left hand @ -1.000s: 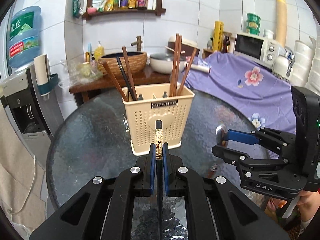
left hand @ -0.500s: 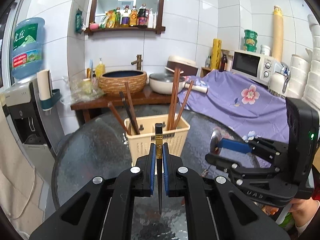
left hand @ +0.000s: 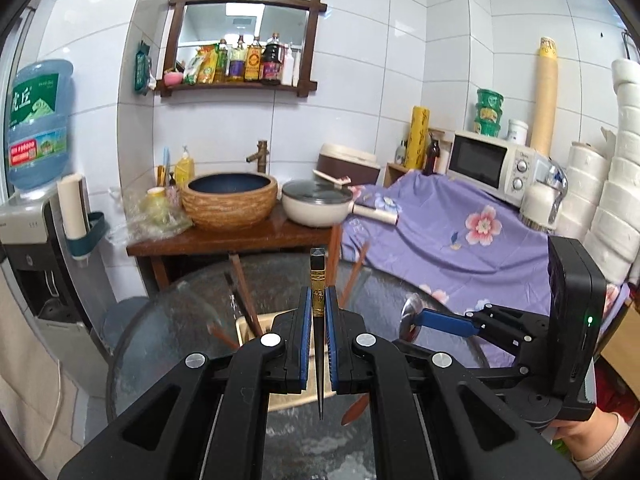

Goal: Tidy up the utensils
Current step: 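Lower the spoon and chopstick into the holder and open both grippers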

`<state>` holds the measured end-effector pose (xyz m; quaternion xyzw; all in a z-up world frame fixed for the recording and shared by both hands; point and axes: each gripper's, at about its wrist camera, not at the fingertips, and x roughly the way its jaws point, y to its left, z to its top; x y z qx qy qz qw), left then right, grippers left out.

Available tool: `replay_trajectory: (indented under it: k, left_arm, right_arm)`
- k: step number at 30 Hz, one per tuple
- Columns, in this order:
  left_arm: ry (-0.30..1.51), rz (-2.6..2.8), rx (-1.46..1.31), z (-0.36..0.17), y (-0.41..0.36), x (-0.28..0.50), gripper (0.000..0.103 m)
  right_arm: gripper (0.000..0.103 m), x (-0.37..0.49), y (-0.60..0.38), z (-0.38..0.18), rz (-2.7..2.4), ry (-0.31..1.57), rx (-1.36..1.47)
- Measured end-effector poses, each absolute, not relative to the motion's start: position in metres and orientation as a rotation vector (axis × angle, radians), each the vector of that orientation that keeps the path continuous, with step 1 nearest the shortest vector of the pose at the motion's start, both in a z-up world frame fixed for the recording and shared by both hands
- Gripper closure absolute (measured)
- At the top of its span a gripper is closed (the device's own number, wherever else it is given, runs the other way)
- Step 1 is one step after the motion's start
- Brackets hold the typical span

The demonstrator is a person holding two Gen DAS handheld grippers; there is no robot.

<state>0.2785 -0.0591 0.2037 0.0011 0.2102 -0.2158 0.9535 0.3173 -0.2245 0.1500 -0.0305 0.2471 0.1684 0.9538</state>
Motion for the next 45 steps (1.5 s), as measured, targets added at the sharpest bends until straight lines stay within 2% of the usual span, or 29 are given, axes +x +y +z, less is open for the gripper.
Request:
replay_trajectory:
  k: [8,13,30,38,45]
  left_arm:
    - [0.359,-0.375,-0.04,0.254,-0.053,0.3,0.096]
    - [0.33,-0.311,-0.04,0.26,-0.055,0.315,0.096]
    - [0.501,-0.227,-0.021,0.149,-0.07,0.37,0.096]
    - [0.576,-0.213,0.003,0.12,-0.071,0.38,0.096]
    - [0.574,-0.213,0.027,0.119,-0.073,0.378,0.096]
  right_arm:
    - [0.056,0.347,-0.221,0.198,0.282,0.439,-0.101]
    - [0.056,0.37,-0.217,0.211,0.223,0.399,-0.119]
    - [0.056,0.403,-0.188,0.116,0.213,0.501,-0.225]
    - [0.056,0.408,-0.188,0.088,0.225,0.55,-0.233]
    - [0.056,0.408,-0.189,0.083,0.229,0.552,-0.241]
